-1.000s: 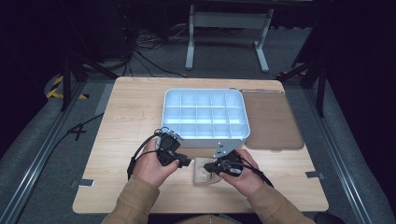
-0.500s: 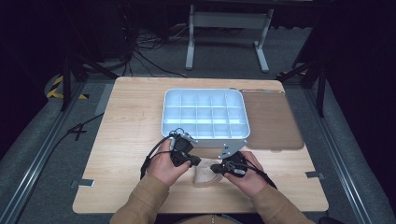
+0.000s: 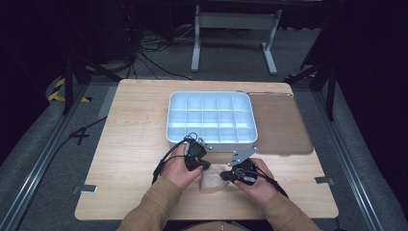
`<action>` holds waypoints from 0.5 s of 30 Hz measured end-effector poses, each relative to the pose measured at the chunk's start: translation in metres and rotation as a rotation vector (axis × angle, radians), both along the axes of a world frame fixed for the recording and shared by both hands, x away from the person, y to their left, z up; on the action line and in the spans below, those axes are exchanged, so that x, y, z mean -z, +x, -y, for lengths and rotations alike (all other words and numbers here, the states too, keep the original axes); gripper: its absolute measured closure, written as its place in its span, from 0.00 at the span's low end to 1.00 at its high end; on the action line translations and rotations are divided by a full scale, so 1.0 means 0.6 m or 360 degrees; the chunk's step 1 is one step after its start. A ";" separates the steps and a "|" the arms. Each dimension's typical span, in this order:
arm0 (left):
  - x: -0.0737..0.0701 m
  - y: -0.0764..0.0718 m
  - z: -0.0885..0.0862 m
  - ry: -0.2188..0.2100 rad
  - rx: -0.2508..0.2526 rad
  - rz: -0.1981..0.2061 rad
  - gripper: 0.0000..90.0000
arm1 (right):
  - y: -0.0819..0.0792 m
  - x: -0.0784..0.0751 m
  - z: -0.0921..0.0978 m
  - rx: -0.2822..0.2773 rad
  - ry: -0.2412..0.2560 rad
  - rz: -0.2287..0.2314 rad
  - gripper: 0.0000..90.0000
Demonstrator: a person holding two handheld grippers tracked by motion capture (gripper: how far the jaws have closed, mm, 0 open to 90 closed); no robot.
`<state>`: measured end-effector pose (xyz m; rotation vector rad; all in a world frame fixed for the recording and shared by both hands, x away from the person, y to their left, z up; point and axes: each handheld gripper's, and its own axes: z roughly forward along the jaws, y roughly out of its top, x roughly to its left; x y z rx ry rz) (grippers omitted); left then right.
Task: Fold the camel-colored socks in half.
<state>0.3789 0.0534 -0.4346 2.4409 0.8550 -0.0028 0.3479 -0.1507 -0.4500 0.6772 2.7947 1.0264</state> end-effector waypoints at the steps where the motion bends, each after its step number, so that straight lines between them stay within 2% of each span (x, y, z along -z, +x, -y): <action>1: 0.004 0.002 0.001 0.0010 0.0006 -0.0007 1.00 | 0.000 0.002 0.002 0.0002 -0.0004 -0.0002 0.98; 4: 0.013 0.005 0.000 0.0039 0.0001 -0.0011 1.00 | 0.001 0.008 0.005 0.0022 -0.0009 -0.0014 0.99; 9: 0.015 0.006 -0.005 0.0035 -0.0015 -0.0022 1.00 | 0.001 0.017 0.010 0.0029 0.0008 -0.0014 0.99; 10: 0.014 0.006 -0.006 0.0038 -0.0015 -0.0007 1.00 | 0.001 0.017 0.010 0.0031 0.0013 -0.0017 0.99; 15: -0.003 -0.006 -0.014 -0.0036 0.0007 0.0023 0.99 | 0.000 0.016 0.009 0.0030 0.0000 -0.0008 0.99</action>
